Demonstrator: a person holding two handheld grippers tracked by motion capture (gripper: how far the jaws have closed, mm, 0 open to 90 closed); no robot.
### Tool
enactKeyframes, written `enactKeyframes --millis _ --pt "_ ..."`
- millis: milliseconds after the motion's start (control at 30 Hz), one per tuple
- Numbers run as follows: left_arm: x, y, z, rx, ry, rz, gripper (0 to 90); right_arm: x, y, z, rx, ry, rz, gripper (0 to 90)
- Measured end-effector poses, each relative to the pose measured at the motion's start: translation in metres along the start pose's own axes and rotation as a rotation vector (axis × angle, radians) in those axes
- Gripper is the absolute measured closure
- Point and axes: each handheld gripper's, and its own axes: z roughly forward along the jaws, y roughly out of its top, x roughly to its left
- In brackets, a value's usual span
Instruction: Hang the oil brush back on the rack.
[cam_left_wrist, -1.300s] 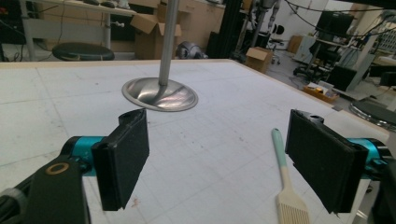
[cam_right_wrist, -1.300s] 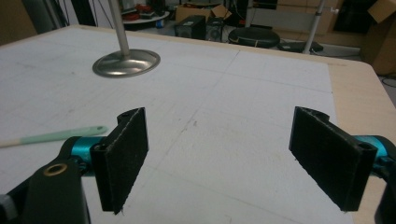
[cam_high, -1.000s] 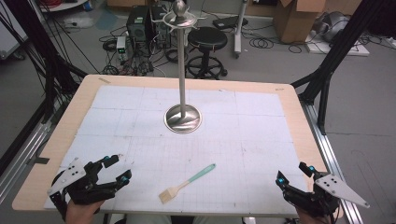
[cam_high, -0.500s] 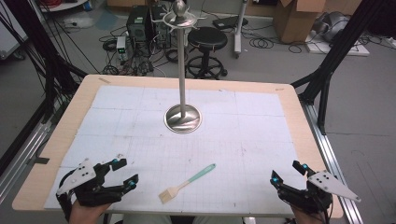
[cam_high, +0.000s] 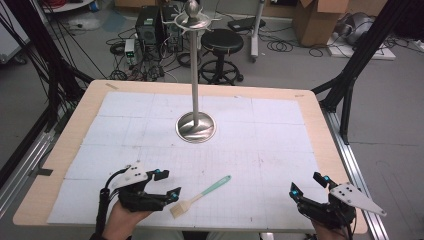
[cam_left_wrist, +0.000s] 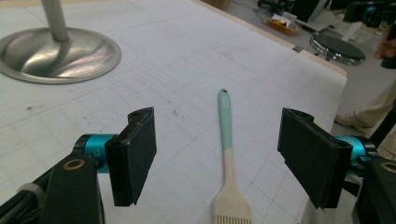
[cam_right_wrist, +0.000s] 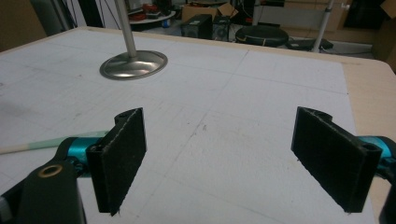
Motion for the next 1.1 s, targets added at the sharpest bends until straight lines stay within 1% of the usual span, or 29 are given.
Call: enactKeyframes --millis 67,133,167,267,433,533,600,767,933,1100 --pt "-0.004 0.002 0.011 0.034 -0.012 0.016 30.5 0.000 0.000 -0.001 0.002 0.002 0.004 16.7" --pt "-0.008 0.003 0.020 0.057 -0.023 0.028 32.9 0.000 -0.001 -0.001 0.003 0.000 -0.002 16.7" --pt "-0.009 0.003 0.025 0.066 -0.028 0.032 33.3 0.000 -0.001 -0.001 0.006 0.002 0.006 16.7" --pt "-0.012 0.004 0.035 0.090 -0.022 0.038 34.1 0.000 0.000 -0.001 0.006 0.005 0.000 16.7" --pt "-0.014 0.005 0.045 0.125 -0.016 0.037 36.1 0.000 0.000 -0.002 0.004 0.006 -0.004 16.7" --pt "-0.015 0.004 0.052 0.158 -0.014 0.049 38.2 0.001 0.000 -0.002 0.004 0.007 -0.004 16.7" --pt "-0.017 0.003 0.057 0.184 -0.007 0.051 39.4 0.001 0.000 -0.002 0.006 0.009 -0.004 16.7" --pt "-0.021 -0.001 0.069 0.254 0.005 0.080 42.8 0.001 0.000 -0.002 0.009 0.010 -0.005 16.7" --pt "-0.025 -0.005 0.078 0.303 0.034 0.103 47.0 0.001 0.000 -0.002 0.009 0.012 -0.006 16.7" --pt "-0.028 -0.008 0.084 0.339 0.055 0.119 50.3 0.001 0.000 -0.002 0.010 0.013 -0.007 16.7"
